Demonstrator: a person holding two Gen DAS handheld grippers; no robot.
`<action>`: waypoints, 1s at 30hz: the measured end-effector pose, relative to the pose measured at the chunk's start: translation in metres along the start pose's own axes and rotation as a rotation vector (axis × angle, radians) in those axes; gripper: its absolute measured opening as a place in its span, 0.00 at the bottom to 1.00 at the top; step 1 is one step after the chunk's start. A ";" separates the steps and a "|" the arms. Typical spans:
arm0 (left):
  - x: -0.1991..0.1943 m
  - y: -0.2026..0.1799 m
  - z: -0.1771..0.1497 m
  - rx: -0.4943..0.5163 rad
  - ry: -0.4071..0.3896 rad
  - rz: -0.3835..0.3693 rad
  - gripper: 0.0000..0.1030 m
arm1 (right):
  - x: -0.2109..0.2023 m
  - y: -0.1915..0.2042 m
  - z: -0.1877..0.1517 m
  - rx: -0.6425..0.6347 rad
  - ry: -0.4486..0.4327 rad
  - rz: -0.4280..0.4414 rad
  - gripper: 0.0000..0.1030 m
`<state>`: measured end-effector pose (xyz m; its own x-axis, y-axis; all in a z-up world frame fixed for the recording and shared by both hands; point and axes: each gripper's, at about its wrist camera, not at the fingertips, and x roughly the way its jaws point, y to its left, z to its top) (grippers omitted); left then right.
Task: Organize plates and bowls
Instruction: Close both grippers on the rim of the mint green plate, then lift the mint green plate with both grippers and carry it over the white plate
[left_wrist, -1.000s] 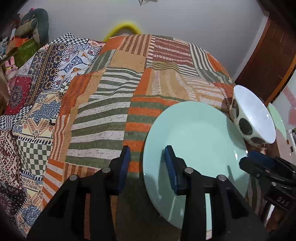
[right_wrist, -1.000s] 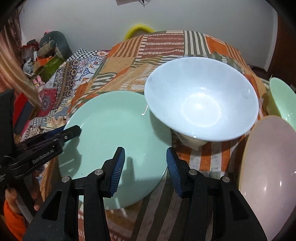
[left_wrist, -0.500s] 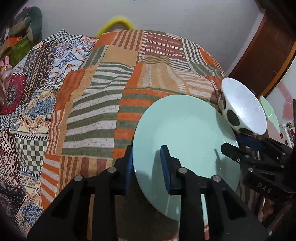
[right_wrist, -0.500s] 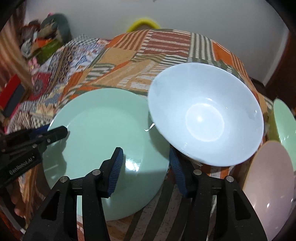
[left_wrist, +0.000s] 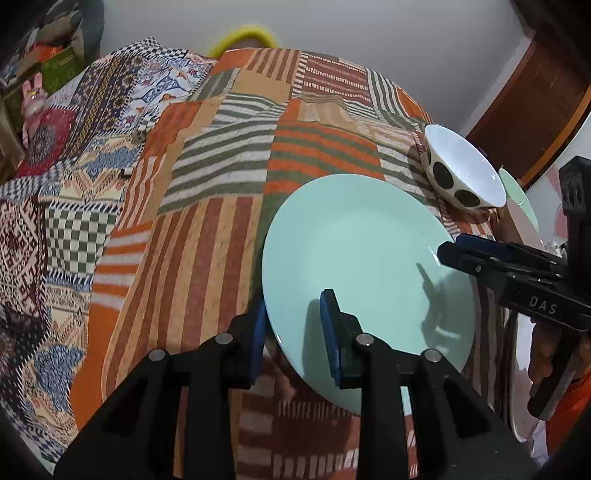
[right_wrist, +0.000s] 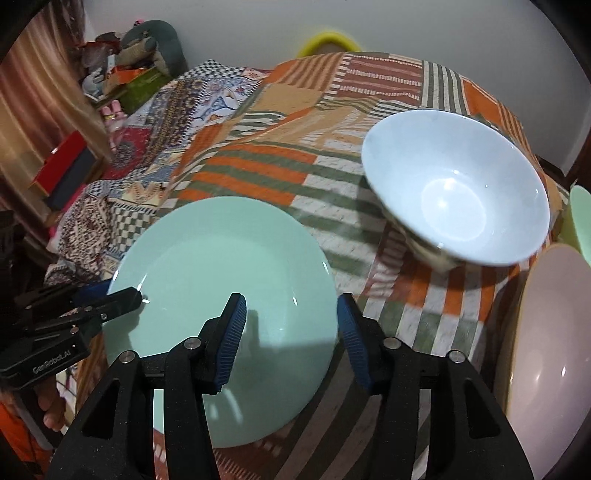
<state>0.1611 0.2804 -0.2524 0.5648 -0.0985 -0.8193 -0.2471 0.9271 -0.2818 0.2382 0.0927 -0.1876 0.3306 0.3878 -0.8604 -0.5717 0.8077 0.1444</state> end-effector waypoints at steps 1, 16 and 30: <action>0.000 0.000 -0.003 0.001 0.003 0.008 0.27 | -0.001 0.000 -0.002 0.008 -0.005 0.002 0.42; -0.002 0.003 -0.006 -0.010 -0.018 0.016 0.20 | 0.015 -0.005 -0.008 0.065 0.059 0.018 0.26; -0.032 -0.019 -0.007 0.022 -0.063 0.061 0.20 | -0.009 -0.008 -0.017 0.099 0.017 0.031 0.25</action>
<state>0.1422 0.2636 -0.2243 0.5975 -0.0193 -0.8016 -0.2653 0.9386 -0.2204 0.2272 0.0753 -0.1890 0.3004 0.4064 -0.8629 -0.5045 0.8355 0.2179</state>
